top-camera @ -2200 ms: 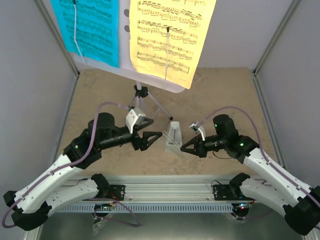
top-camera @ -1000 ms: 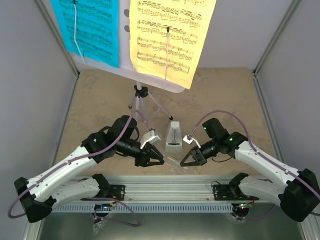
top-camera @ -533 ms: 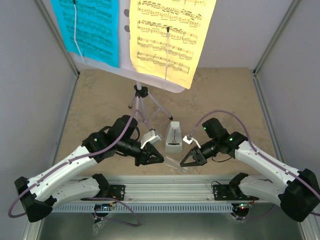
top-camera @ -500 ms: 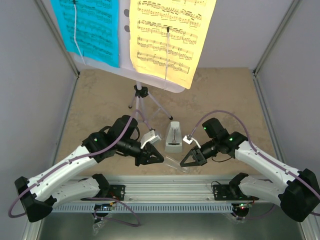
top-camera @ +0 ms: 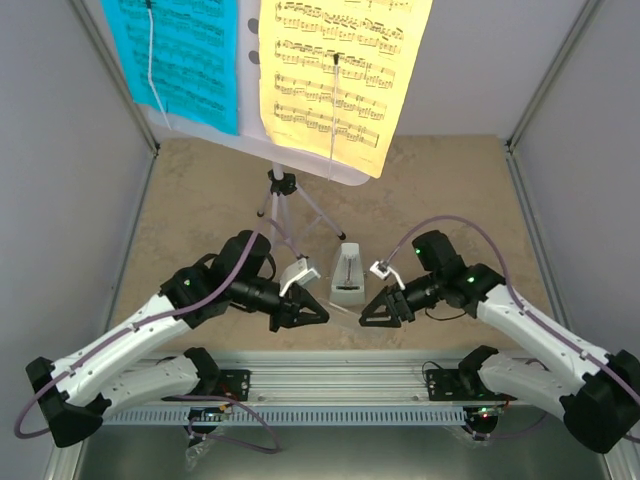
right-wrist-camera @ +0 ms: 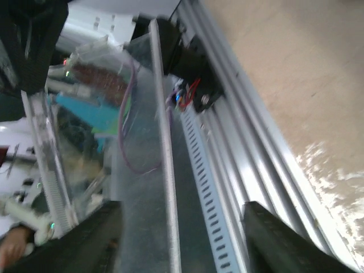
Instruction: Pack up the instrument practice props
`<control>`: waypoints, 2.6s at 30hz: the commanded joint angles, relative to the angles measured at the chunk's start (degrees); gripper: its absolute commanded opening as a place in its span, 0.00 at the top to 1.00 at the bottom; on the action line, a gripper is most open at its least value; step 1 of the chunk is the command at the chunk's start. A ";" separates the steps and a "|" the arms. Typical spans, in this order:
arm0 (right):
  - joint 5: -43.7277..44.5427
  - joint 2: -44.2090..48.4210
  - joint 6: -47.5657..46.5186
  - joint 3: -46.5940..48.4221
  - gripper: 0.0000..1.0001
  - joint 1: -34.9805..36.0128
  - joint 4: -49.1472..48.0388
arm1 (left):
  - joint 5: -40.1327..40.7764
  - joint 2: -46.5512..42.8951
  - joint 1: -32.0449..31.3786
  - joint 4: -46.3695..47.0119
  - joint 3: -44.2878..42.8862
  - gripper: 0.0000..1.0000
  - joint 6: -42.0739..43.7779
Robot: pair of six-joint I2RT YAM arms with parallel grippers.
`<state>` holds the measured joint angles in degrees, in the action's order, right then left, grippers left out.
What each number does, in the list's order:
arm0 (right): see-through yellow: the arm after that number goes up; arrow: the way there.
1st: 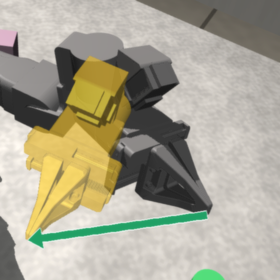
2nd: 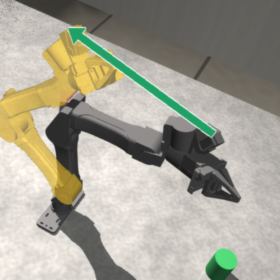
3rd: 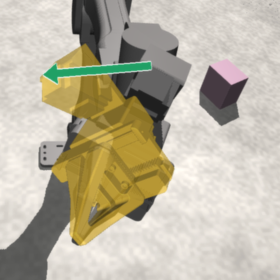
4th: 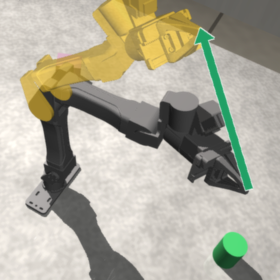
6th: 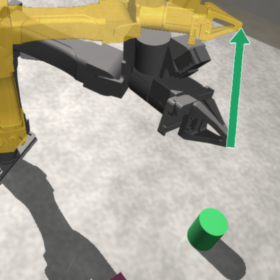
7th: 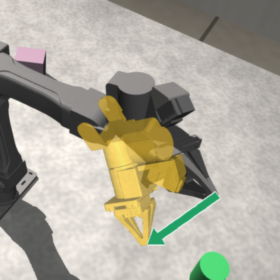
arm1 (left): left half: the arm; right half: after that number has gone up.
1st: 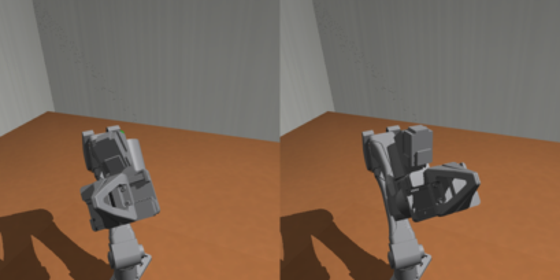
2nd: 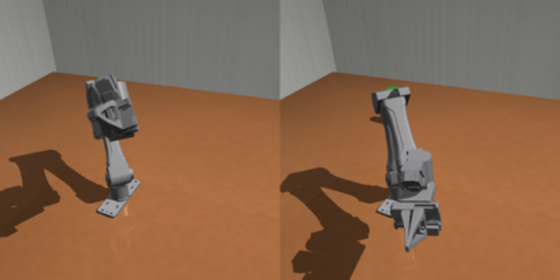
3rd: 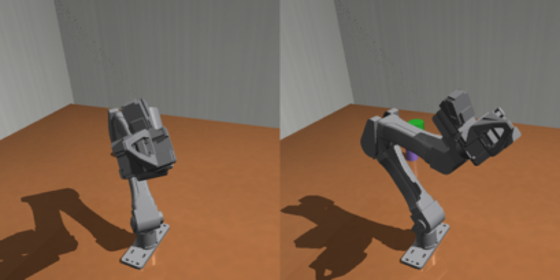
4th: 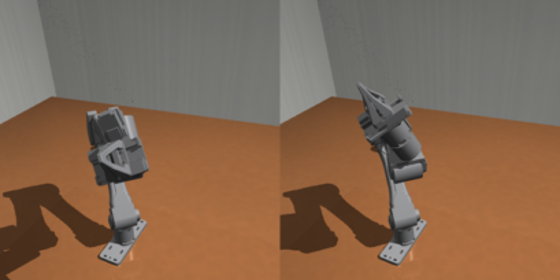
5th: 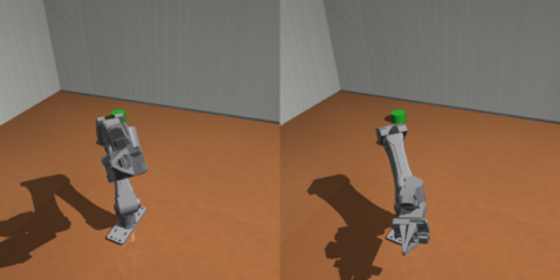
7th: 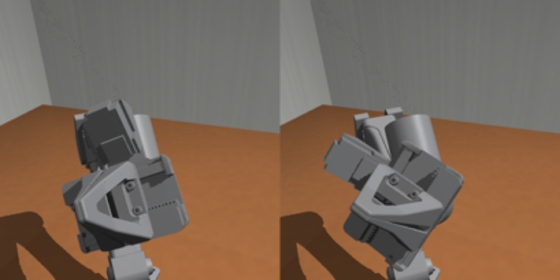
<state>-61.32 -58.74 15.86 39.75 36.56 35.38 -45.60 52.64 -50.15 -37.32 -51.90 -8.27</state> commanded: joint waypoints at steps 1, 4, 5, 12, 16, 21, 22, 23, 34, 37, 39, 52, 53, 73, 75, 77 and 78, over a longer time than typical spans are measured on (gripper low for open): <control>5.65 5.63 4.96 2.55 0.30 -3.86 -6.64 | 1.06 -4.64 -0.21 12.80 2.60 1.00 -7.61; 15.27 11.53 8.38 3.44 0.12 -5.63 -11.23 | 3.74 -6.76 -0.21 23.41 5.32 1.00 -13.73; 19.69 13.60 9.90 3.10 0.07 -5.70 -13.31 | 5.41 -7.55 -0.21 26.74 6.43 1.00 -15.83; 38.86 27.63 24.55 -3.80 0.02 -5.78 -37.21 | 19.89 -11.11 -0.21 44.76 12.67 1.00 -28.10; 41.10 29.27 29.44 -6.43 0.02 -5.66 -46.21 | 24.97 -11.28 -0.21 55.41 16.90 1.00 -35.98; 38.58 25.20 36.63 -10.91 0.02 -4.11 -60.43 | 28.84 -11.25 -0.21 68.93 21.43 1.00 -41.91; 38.98 23.92 37.65 -11.68 0.02 -3.07 -63.22 | 29.47 -11.13 -0.21 70.99 22.21 1.00 -42.66; 39.95 22.67 38.16 -11.94 0.02 -1.61 -65.02 | 29.88 -10.91 -0.21 72.95 22.91 1.00 -43.31; 54.65 10.79 39.23 -6.26 0.02 13.92 -69.59 | 30.64 -10.01 -0.21 81.43 26.33 1.00 -46.22; 57.97 10.38 38.91 -5.43 0.02 16.07 -71.05 | 30.55 -10.27 -0.21 81.16 25.99 1.00 -45.97; 60.16 10.41 38.79 -5.38 0.02 16.92 -71.79 | 30.38 -10.24 -0.21 81.15 25.81 1.00 -45.75; 60.03 5.56 36.38 -0.73 0.27 19.50 -72.12 | 29.96 -10.32 -0.21 82.34 25.62 1.00 -45.80; 60.13 5.42 36.53 -0.87 0.26 19.58 -72.25 | 30.04 -10.36 -0.21 82.30 25.66 1.00 -45.70; 62.59 6.54 32.39 -2.91 0.52 19.88 -71.78 | 27.23 -8.16 -0.21 81.92 24.95 0.92 -45.66; 64.01 8.18 29.89 -3.81 0.53 19.88 -68.90 | 26.93 -7.97 -0.21 81.55 25.08 0.71 -45.91; 65.99 10.80 27.87 -5.09 0.54 19.84 -65.56 | 27.39 -7.97 -0.21 80.24 25.39 0.51 -45.45; 66.61 12.41 26.52 -5.72 0.54 19.83 -63.87 | 28.22 -8.06 -0.21 79.05 25.58 0.42 -45.09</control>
<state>0.95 -51.03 48.05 36.32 56.03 -33.15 -17.30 44.71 -50.17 43.64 -25.93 -54.24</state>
